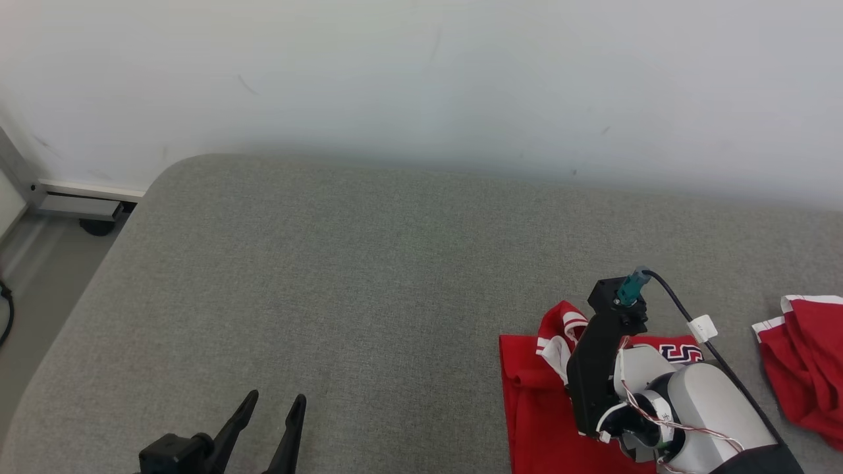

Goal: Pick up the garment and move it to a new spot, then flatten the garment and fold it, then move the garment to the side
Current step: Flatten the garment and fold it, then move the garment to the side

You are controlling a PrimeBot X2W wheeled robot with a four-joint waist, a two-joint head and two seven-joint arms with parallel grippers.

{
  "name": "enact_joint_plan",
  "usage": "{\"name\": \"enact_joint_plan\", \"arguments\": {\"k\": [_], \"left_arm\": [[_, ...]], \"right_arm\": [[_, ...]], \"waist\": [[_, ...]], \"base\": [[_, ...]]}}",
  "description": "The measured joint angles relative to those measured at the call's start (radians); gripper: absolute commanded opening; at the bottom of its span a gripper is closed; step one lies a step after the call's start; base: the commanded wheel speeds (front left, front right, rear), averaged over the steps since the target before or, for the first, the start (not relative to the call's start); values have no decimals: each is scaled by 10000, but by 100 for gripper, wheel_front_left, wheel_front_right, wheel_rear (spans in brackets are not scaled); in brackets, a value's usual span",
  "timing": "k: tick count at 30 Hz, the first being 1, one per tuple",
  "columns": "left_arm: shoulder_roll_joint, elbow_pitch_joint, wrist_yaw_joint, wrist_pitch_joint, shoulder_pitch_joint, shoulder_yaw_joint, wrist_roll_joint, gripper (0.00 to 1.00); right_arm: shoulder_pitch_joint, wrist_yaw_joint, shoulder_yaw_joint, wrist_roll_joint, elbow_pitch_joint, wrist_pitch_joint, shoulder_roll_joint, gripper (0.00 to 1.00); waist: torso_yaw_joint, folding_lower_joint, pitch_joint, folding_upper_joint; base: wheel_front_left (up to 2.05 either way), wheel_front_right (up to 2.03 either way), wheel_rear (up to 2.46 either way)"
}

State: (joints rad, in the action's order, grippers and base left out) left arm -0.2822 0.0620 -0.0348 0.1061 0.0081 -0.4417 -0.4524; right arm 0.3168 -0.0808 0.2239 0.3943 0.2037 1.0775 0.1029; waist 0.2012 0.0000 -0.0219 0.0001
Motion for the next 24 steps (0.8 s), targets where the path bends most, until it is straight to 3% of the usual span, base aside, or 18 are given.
{"name": "enact_joint_plan", "arguments": {"k": [2,3,4,18,24], "left_arm": [[-12,10,0,0,11,4,0,100],[-12,12,0,0,11,4,0,100],[-12,17,0,0,11,4,0,100],[-8,98,-4,4,21,13,0,100],[-17,92,-25,21,97,21,0,100]], "right_arm": [[29,-2,42,2,157,-40,-54,2],[40,-29,73,0,215,-44,-88,30],[58,-35,86,2,270,-82,-117,100],[873,-171,-399,182,-148,-1511,-297,100],[88,-251,-1258,-343,-564,-1825,1187,100]], "waist": [[39,0,0,0],[52,0,0,0],[66,0,0,0],[112,0,-66,-1],[-8,0,-139,0]], "base": [[0,0,0],[0,0,0],[0,0,0],[0,0,0],[0,0,0]]}}
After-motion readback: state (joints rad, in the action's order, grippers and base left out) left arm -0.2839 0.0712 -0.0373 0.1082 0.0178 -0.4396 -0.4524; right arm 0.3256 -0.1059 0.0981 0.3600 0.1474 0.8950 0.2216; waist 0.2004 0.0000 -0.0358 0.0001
